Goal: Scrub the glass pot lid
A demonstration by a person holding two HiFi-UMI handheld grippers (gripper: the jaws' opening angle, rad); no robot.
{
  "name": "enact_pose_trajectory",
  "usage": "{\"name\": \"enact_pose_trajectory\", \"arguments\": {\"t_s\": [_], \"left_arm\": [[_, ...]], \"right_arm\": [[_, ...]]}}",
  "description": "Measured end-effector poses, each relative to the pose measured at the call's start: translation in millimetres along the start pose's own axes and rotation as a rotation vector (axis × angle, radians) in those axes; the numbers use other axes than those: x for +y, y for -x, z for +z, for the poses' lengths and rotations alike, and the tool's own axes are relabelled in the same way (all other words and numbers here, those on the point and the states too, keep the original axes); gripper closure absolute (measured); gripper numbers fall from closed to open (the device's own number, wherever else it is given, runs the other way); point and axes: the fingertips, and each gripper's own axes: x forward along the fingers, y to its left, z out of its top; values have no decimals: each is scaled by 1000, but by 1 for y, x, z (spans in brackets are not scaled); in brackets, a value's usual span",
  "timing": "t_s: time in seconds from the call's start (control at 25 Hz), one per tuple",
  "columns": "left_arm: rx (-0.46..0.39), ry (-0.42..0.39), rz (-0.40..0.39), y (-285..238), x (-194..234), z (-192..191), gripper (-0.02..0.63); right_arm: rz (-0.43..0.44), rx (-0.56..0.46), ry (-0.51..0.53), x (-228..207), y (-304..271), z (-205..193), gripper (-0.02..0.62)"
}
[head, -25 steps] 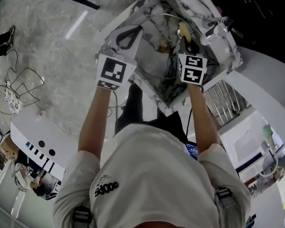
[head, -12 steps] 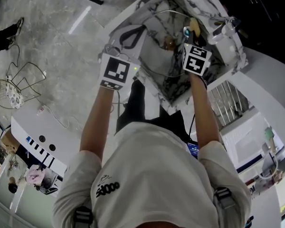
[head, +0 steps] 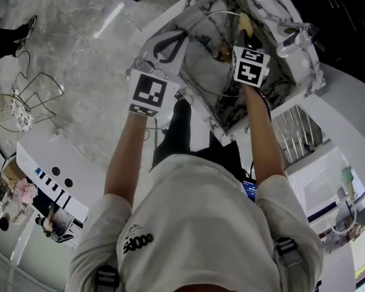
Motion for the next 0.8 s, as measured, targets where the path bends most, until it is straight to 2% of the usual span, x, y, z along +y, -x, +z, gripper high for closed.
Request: {"name": "enact_pose_trajectory", "arguments": {"t_s": [0.44, 0.8], "left_arm": [[5, 8, 23, 13, 5, -6, 595], [8, 7, 30, 17, 5, -7, 595]], "right_arm": [[117, -12, 127, 51, -1, 11, 543], [290, 17, 278, 100, 4, 5, 543]]}}
